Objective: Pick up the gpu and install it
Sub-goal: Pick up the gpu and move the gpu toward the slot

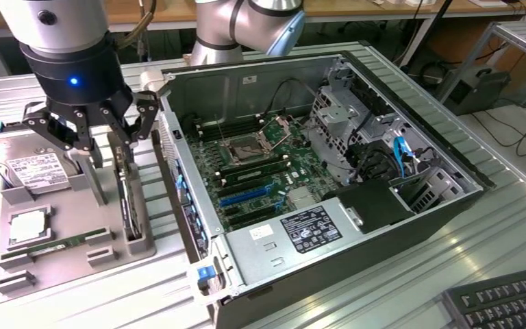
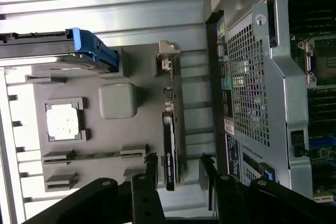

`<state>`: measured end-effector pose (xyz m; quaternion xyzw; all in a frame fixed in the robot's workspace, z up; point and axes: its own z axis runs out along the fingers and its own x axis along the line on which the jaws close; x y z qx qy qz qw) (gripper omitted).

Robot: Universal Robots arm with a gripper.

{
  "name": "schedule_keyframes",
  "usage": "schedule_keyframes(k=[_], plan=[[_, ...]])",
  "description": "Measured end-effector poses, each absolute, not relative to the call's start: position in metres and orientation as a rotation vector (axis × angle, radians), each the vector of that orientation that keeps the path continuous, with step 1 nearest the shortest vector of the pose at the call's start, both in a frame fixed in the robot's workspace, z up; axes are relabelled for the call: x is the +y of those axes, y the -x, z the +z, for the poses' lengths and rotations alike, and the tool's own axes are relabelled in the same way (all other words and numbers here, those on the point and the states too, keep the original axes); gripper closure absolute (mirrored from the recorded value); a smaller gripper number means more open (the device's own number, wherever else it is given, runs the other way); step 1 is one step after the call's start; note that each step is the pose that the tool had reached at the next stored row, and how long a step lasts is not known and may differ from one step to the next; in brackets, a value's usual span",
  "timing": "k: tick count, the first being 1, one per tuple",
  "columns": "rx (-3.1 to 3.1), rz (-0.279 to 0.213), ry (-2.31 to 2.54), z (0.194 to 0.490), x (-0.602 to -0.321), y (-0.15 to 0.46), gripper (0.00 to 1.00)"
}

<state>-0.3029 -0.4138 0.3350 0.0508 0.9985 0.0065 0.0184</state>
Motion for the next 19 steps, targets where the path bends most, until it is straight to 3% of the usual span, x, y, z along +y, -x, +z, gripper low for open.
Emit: schedule_keyframes(k=[19], plan=[[3.090, 0.021, -0.159, 0.294, -0.414, 0.310, 0.55]])
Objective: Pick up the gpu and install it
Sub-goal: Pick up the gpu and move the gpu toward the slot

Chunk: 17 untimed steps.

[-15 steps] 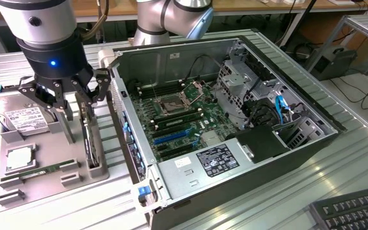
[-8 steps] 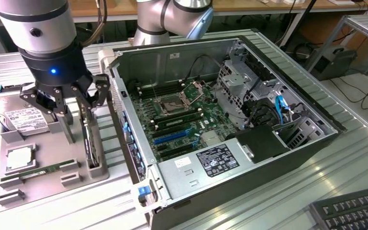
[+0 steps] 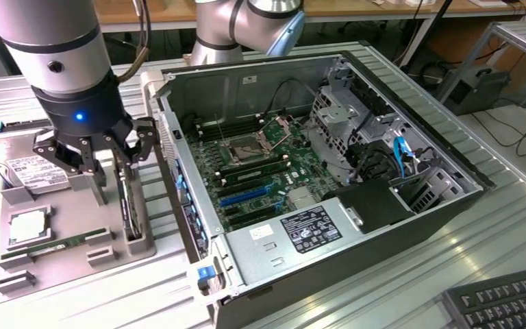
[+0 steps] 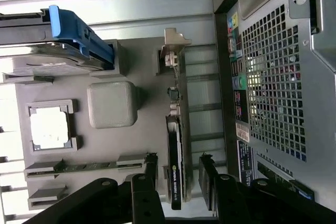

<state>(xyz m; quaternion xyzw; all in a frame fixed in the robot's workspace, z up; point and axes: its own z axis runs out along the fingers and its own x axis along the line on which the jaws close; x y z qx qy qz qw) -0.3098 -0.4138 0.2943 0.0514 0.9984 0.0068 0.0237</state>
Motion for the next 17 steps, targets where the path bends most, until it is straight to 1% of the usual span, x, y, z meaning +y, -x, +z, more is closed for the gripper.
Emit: schedule_keyframes(k=[17], plan=[[3.088, 0.024, -0.161, 0.265, -0.413, 0.310, 0.55]])
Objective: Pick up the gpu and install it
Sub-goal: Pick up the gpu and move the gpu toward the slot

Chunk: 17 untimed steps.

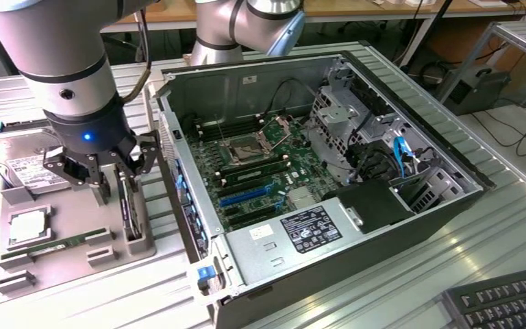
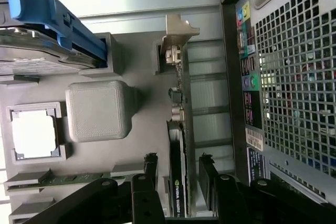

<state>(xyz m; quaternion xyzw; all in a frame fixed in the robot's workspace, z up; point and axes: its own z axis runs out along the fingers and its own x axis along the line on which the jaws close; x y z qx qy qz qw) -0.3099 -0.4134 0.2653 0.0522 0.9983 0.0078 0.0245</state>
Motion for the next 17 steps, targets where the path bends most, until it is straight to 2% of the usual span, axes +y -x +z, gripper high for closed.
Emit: schedule_keyframes(k=[17], plan=[[3.088, 0.086, -0.187, 0.245, -0.414, 0.310, 0.55]])
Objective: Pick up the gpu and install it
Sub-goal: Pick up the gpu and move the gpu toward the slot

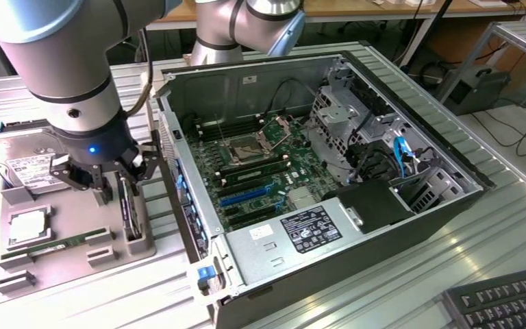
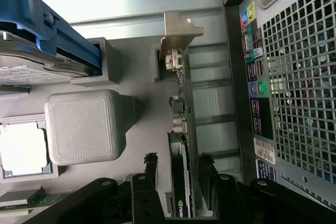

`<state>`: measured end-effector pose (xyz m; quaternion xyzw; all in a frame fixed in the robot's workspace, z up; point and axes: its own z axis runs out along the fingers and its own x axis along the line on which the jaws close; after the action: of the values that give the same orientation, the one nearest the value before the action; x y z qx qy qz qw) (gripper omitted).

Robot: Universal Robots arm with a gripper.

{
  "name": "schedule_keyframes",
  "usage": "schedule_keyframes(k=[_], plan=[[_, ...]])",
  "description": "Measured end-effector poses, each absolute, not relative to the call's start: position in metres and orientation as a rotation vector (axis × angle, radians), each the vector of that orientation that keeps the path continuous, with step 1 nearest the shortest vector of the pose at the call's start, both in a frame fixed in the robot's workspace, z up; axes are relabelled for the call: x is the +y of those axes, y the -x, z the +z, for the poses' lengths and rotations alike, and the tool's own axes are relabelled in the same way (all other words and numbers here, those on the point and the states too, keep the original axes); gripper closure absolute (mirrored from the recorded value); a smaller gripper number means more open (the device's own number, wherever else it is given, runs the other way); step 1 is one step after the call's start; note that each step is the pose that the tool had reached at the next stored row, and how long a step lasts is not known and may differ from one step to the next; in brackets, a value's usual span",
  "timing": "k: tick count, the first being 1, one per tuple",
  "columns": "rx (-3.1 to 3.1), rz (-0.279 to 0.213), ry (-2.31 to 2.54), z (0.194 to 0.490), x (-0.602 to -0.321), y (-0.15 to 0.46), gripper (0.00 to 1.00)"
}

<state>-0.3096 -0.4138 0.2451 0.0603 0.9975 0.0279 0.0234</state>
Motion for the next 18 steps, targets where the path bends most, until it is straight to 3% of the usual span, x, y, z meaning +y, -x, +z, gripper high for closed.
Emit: schedule_keyframes(k=[12, 18], plan=[[3.088, 0.108, -0.188, 0.2429, -0.4176, 0.3096, 0.55], [3.088, 0.108, -0.187, 0.2429, -0.4177, 0.3096, 0.73]])
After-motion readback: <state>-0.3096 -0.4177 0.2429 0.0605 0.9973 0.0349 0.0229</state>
